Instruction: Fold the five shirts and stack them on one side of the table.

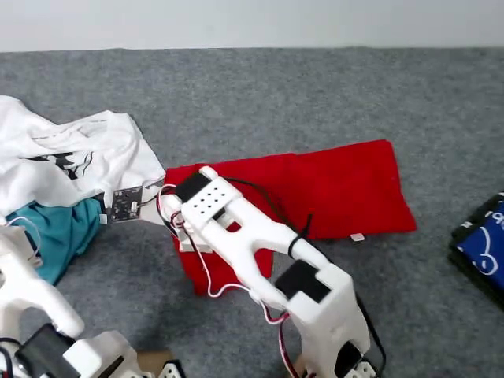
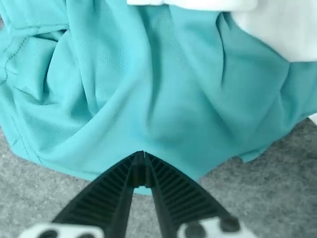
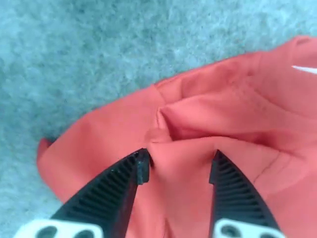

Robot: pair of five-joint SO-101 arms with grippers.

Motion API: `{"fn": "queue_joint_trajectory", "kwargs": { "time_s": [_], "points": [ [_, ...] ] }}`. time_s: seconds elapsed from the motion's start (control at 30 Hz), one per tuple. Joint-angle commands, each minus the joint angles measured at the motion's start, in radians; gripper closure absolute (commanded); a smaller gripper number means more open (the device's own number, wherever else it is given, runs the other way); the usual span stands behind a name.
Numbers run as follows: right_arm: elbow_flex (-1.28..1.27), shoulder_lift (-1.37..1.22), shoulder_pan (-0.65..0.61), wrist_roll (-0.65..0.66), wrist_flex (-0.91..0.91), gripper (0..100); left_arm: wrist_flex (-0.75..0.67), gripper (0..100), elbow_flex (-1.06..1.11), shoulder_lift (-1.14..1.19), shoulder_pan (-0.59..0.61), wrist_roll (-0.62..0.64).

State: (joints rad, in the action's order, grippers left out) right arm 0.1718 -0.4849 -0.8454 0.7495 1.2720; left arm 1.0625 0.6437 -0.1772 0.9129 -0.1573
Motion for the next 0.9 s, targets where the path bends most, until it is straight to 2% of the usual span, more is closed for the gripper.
{"fn": "queue_joint_trajectory", "kwargs": {
  "time_s": [0.0, 0.23, 0.57, 0.77, 0.87],
  "points": [
    [0.107, -0.022, -0.012, -0.008, 0.002, 80.9, -0.018, 100, -0.007, -0.035, 0.002, -0.006],
    [0.178, -0.035, -0.030, -0.092, 0.002, 98.7, -0.005, 100, -0.007, -0.041, 0.002, -0.006],
    [0.267, -0.044, -0.101, -0.126, 0.073, 98.7, -0.005, 100, -0.007, -0.037, 0.002, -0.006],
    [0.249, -0.062, -0.097, -0.152, 0.082, 98.3, -0.005, 100, -0.007, -0.037, 0.002, -0.006],
    [0.247, -0.085, -0.097, -0.149, 0.122, 93.9, -0.006, 100, -0.007, -0.035, 0.002, -0.008]
  ]
}}
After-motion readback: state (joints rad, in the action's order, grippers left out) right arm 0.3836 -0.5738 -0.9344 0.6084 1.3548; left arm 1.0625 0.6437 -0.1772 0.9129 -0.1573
